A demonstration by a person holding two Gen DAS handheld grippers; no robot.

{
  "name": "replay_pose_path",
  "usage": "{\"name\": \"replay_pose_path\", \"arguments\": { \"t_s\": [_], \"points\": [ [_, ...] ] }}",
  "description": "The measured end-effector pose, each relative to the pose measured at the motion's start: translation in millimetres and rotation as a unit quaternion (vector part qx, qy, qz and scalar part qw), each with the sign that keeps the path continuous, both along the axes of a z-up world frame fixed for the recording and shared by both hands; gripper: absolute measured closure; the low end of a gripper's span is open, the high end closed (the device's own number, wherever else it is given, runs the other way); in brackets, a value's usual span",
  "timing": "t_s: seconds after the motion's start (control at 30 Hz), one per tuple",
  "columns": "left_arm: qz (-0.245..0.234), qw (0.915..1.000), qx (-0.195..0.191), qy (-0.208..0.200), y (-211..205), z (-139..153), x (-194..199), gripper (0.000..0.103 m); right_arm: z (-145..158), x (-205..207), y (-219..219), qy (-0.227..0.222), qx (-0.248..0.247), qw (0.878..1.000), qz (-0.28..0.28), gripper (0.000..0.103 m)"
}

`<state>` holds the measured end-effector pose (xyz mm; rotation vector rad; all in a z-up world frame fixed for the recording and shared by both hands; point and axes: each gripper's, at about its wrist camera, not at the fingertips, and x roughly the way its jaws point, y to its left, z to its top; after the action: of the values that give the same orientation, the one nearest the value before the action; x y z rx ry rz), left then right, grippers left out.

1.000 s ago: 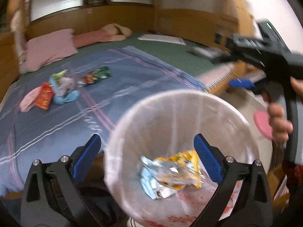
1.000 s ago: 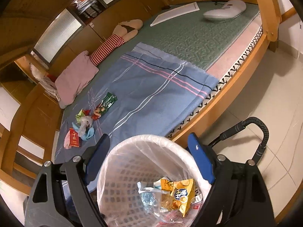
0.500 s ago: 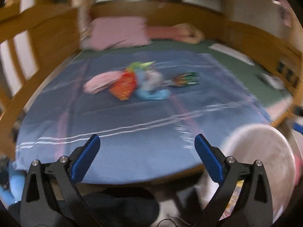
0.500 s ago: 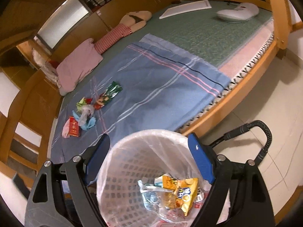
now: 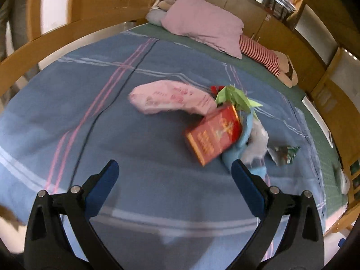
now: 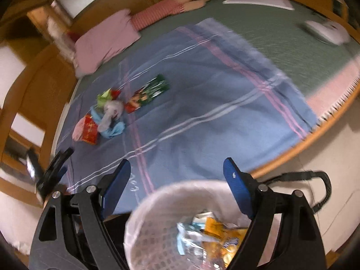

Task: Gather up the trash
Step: 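Move both grippers back over the red box and green snack bag, then grasp the red cigarette box with the left gripper while the right grasps the green snack bag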

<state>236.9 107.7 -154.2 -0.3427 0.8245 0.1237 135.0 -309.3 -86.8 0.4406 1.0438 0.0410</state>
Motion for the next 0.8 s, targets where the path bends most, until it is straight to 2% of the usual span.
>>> {"name": "replay_pose_path", "arguments": {
  "t_s": [0.1, 0.17, 0.23, 0.3, 0.37, 0.43, 0.5, 0.6, 0.7, 0.77, 0.8],
  "points": [
    [-0.006, 0.9997, 0.016, -0.017, 0, 3, 23, 0.004, -5, 23, 14, 0.005, 0.004, 1.000, 0.018, 0.020],
    [-0.028, 0.9988, 0.013, -0.037, -1, 6, 38, 0.004, -12, 37, 24, 0.010, -0.006, 1.000, 0.028, 0.020],
    [-0.052, 0.9971, 0.032, -0.045, -8, 6, 51, 0.003, -20, 47, 31, 0.021, -0.006, 0.999, 0.034, 0.020],
    [-0.079, 0.9952, 0.050, -0.028, -15, -3, 65, 0.004, -27, 55, 37, 0.033, -0.010, 0.999, 0.037, 0.020],
    [-0.087, 0.9946, 0.056, -0.006, -20, -13, 75, 0.004, -33, 64, 41, 0.042, -0.020, 0.998, 0.037, 0.020],
    [-0.103, 0.9939, 0.038, 0.009, -26, -19, 81, 0.004, -42, 78, 46, 0.053, -0.018, 0.998, 0.038, 0.020],
    [-0.122, 0.9917, 0.032, 0.022, -35, -23, 86, 0.004, -48, 92, 48, 0.059, -0.002, 0.998, 0.037, 0.020],
    [-0.151, 0.9866, 0.051, 0.033, -49, -28, 87, 0.005, -60, 119, 47, 0.067, 0.058, 0.996, 0.017, 0.020],
    [-0.163, 0.9837, 0.059, 0.048, -54, -36, 87, 0.031, -73, 153, 53, 0.057, 0.093, 0.994, -0.006, 0.020],
    [-0.156, 0.9847, 0.062, 0.048, -53, -36, 82, 0.039, -82, 175, 58, 0.049, 0.108, 0.993, -0.018, 0.020],
    [-0.153, 0.9850, 0.064, 0.047, -52, -35, 78, 0.053, -86, 186, 58, 0.048, 0.111, 0.992, -0.027, 0.020]
  ]
}}
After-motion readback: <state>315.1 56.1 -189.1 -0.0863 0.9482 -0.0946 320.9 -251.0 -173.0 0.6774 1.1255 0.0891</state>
